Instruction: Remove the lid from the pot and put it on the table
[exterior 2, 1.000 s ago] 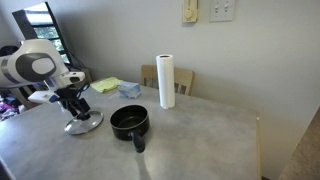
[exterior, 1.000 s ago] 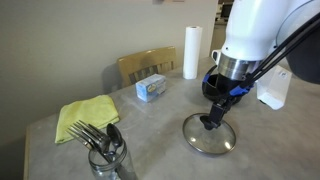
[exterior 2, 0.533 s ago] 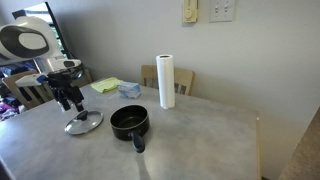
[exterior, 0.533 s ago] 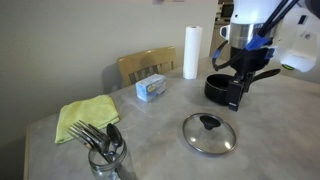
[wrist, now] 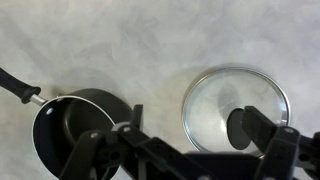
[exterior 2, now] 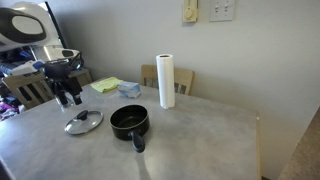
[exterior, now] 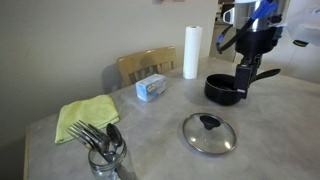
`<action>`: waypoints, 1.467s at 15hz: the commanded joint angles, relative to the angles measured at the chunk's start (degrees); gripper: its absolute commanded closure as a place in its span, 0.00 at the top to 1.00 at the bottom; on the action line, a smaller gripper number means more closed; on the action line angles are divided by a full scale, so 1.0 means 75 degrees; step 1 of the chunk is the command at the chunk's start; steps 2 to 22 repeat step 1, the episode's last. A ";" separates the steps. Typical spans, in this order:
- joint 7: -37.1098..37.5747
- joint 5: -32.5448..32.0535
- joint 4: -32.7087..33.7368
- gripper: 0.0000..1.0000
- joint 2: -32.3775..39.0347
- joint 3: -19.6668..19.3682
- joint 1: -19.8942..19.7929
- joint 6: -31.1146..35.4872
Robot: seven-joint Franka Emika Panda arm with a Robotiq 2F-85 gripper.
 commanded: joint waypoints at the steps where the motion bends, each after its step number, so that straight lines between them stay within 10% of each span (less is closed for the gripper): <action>1: 0.0008 -0.0013 0.0019 1.00 -0.0001 0.0229 -0.0230 -0.0029; 22: 0.0008 -0.0013 0.0019 1.00 -0.0001 0.0229 -0.0230 -0.0029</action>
